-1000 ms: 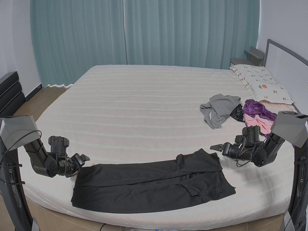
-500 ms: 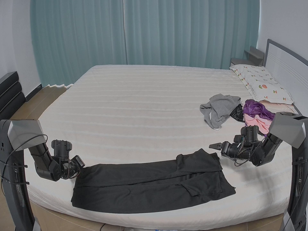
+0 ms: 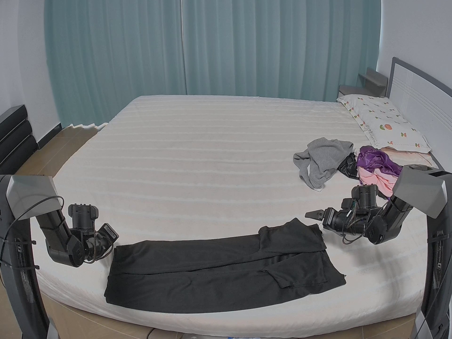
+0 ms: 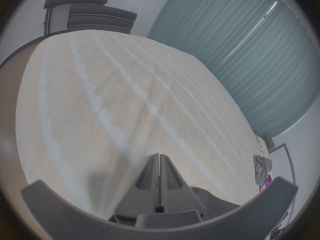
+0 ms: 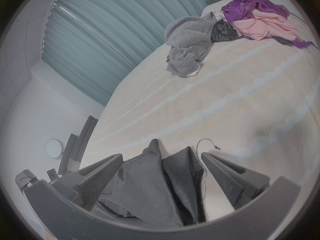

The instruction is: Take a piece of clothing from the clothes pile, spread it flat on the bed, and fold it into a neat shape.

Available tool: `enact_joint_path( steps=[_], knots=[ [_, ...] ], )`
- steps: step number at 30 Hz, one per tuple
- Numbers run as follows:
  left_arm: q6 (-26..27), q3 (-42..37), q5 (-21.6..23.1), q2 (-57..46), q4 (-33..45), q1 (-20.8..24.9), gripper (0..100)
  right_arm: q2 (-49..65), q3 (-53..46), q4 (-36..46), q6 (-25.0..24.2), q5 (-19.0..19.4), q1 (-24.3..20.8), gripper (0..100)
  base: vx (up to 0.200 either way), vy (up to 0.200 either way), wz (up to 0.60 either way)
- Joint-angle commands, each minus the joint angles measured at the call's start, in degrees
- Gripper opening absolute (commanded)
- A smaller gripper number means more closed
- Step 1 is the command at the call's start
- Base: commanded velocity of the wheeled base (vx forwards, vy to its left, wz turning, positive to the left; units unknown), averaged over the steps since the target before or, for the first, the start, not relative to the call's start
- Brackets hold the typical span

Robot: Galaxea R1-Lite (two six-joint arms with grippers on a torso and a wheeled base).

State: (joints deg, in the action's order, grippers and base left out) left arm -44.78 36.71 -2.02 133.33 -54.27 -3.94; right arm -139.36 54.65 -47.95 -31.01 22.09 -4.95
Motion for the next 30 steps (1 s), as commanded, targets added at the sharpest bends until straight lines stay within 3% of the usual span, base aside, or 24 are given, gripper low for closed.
enact_joint_path(
  steps=[1,2,3,7,11,17,18,26,30],
  knots=[
    [0.04,-0.58,1.32,-0.09,-0.22,0.07,0,-0.03,-0.16,-0.13,-0.01,-0.20,-0.06,100,0.000,0.000,0.00],
    [0.13,-0.58,2.02,-0.09,-0.22,0.16,0,-0.03,-0.25,-0.13,-0.01,-0.29,-0.06,100,0.000,0.000,0.00],
    [0.30,-0.67,2.81,0.00,-0.31,0.25,100,-0.03,-0.33,-0.22,-0.01,-0.29,-0.06,100,0.000,0.000,0.00],
    [1.62,-1.29,6.86,0.09,-0.40,0.16,100,-0.03,-0.51,-0.31,-0.01,-0.29,-0.06,100,0.000,0.000,0.00],
    [4.35,-1.11,7.21,0.44,-0.48,0.33,100,-0.03,-0.25,-0.31,-0.01,-0.29,-0.15,100,0.000,0.000,0.00],
    [4.35,-1.02,7.30,0.62,-1.19,0.42,100,-0.12,0.02,-0.39,-0.01,-0.20,-0.32,100,0.000,0.000,0.00],
    [4.35,-0.93,7.30,0.70,-1.19,0.60,0,-0.12,0.02,-0.39,-0.01,-0.20,-0.32,100,0.000,0.000,0.00],
    [5.75,-1.11,6.59,1.14,-1.10,1.21,0,-0.03,0.02,-0.48,-0.19,-0.29,-0.41,100,0.000,0.000,0.00],
    [6.02,-1.29,6.51,0.79,-1.10,0.86,0,0.06,0.54,-0.48,-3.18,-0.73,-0.41,100,0.000,0.000,0.00]
  ],
)
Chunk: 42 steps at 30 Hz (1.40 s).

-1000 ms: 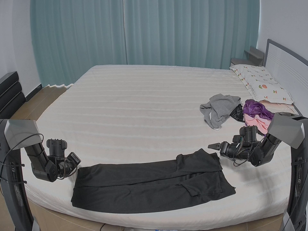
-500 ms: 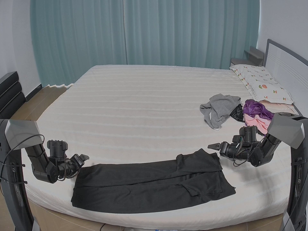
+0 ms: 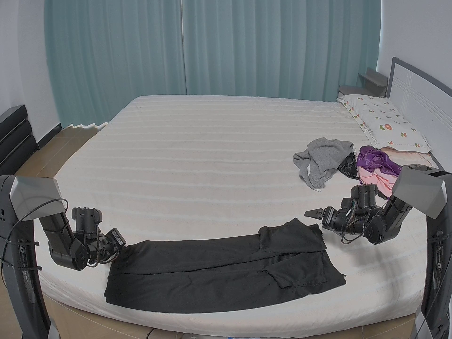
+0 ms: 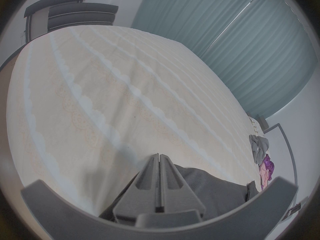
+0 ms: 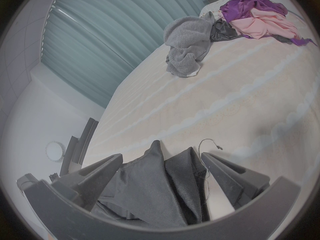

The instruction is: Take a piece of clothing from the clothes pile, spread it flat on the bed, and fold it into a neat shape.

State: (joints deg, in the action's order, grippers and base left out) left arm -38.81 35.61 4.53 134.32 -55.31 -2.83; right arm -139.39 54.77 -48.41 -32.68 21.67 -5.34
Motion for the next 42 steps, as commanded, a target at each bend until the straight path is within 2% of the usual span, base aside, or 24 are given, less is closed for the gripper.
enact_joint_path(
  steps=[1,5,11,16,21,25,32,42],
  knots=[
    [-0.03,-0.28,-0.14,-0.46,0.03,-0.51,0,0.08,0.60,-0.02,-1.95,-0.49,-0.02,100,0.000,0.000,0.00],
    [-0.21,-0.98,-1.02,-1.78,-0.15,-2.01,0,0.17,0.60,-0.02,-2.12,-0.58,-0.02,100,0.000,0.000,0.00],
    [-0.74,-1.24,-1.63,-2.74,-0.24,-5.35,0,-0.01,0.95,-0.11,-2.21,-3.22,-0.99,100,0.000,0.000,0.00],
    [-0.91,-1.24,-1.28,-2.74,-0.33,-5.79,0,0.08,0.86,-0.11,-2.39,-5.85,-1.34,100,0.000,0.000,0.00],
    [-4.87,-1.07,1.44,-3.18,-0.41,-5.52,0,0.78,-0.10,-0.19,-2.56,-9.02,-1.43,100,0.000,0.000,0.00],
    [-5.13,-1.24,3.55,-3.71,-0.41,-5.70,0,0.96,-0.81,-0.19,-2.47,-10.34,-2.39,100,0.000,0.000,0.00],
    [-6.27,-1.16,6.80,-3.53,-0.41,-5.70,0,1.14,-0.19,1.91,-2.82,-11.22,-5.12,100,0.000,0.000,0.00],
    [-6.01,-0.54,6.54,-1.78,-4.19,-5.43,0,-0.62,3.94,5.17,-3.70,-10.51,-3.80,100,0.000,0.000,0.00]
  ],
)
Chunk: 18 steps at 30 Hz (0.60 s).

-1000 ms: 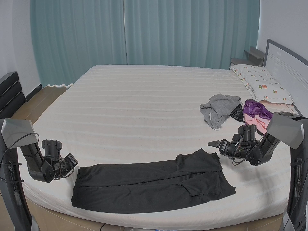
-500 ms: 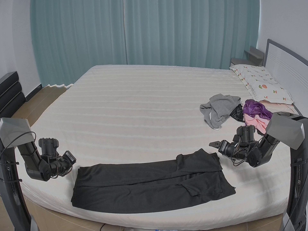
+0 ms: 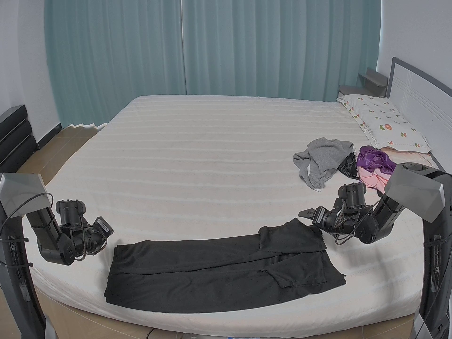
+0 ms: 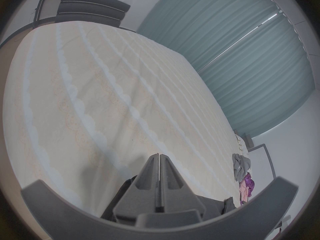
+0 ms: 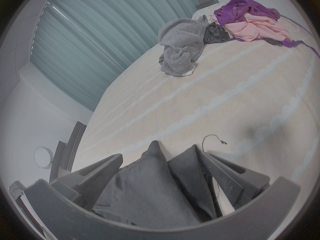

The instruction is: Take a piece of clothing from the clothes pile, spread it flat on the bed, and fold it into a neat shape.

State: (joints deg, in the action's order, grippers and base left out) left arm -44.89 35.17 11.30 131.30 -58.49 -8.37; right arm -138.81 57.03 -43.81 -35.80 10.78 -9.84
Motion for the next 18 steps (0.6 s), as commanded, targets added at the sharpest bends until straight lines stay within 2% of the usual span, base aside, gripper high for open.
enact_joint_path(
  steps=[1,3,4,7,13,18],
  knots=[
    [0.06,-0.01,-0.49,1.41,-1.19,0.20,0,-1.20,1.68,0.83,-1.20,0.30,0.61,100,0.000,0.000,0.00],
    [0.06,0.16,-0.58,1.59,-1.19,0.29,0,-1.20,1.68,1.19,-1.99,0.21,0.52,100,0.000,0.000,0.00],
    [0.06,0.25,-0.49,1.59,-1.19,0.46,0,-1.11,1.68,1.98,-2.16,0.12,0.52,0,0.000,0.000,0.00],
    [-0.11,1.22,-0.23,1.59,-1.19,1.34,0,-0.76,2.21,5.58,-2.08,-0.05,0.43,0,0.000,0.000,0.00],
    [0.41,2.71,-0.93,3.08,-1.10,2.93,0,-0.67,2.91,6.55,-2.08,-0.49,0.26,0,0.000,0.000,0.00],
    [0.50,3.68,-1.02,3.52,-1.01,2.93,0,-0.58,3.27,6.46,-2.08,-3.31,0.43,0,0.000,0.000,0.00]
  ],
)
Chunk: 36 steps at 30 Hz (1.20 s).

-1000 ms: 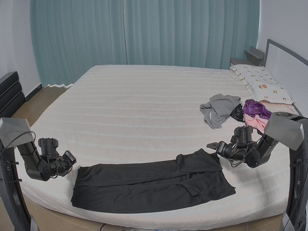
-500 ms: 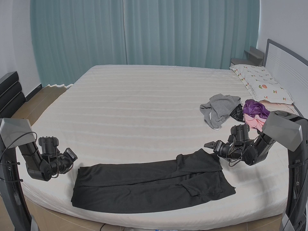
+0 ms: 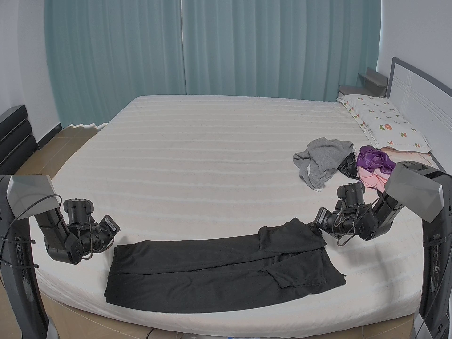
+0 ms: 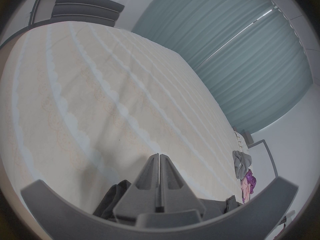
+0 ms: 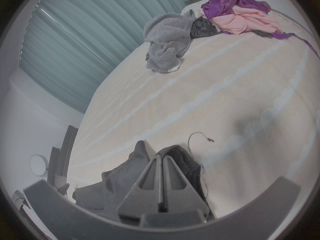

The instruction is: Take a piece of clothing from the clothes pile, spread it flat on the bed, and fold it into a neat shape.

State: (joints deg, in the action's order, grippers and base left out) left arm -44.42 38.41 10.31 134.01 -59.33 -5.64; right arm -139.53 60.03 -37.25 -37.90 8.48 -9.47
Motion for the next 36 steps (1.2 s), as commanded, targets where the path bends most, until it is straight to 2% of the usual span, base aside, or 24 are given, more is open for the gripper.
enact_joint_path(
  steps=[1,6,12,20,21,36],
  knots=[
    [0.04,0.35,-0.03,0.73,-0.17,0.20,0,0.14,0.27,-0.19,0.11,-1.37,0.16,0,0.000,0.000,0.00],
    [0.92,-0.44,-0.12,0.55,0.09,0.37,0,1.37,-0.17,-0.10,0.37,-2.42,1.56,0,0.000,0.000,0.00],
    [6.81,-2.73,-2.58,1.08,0.01,0.63,0,1.11,-0.79,-0.27,0.37,-2.33,1.56,0,0.000,0.000,0.00],
    [6.45,-5.10,-2.67,-1.12,-0.08,0.72,0,0.49,-0.79,-0.19,0.46,-2.24,1.12,0,0.000,0.000,0.00],
    [6.45,-5.28,-2.58,-1.38,-0.17,0.81,100,0.58,-0.79,-0.19,0.46,-2.24,1.12,0,0.000,0.000,0.00],
    [7.68,-5.19,-1.70,0.29,-0.43,3.80,100,0.49,-0.70,-0.19,0.37,-2.07,1.03,0,0.000,0.000,0.00]
  ],
)
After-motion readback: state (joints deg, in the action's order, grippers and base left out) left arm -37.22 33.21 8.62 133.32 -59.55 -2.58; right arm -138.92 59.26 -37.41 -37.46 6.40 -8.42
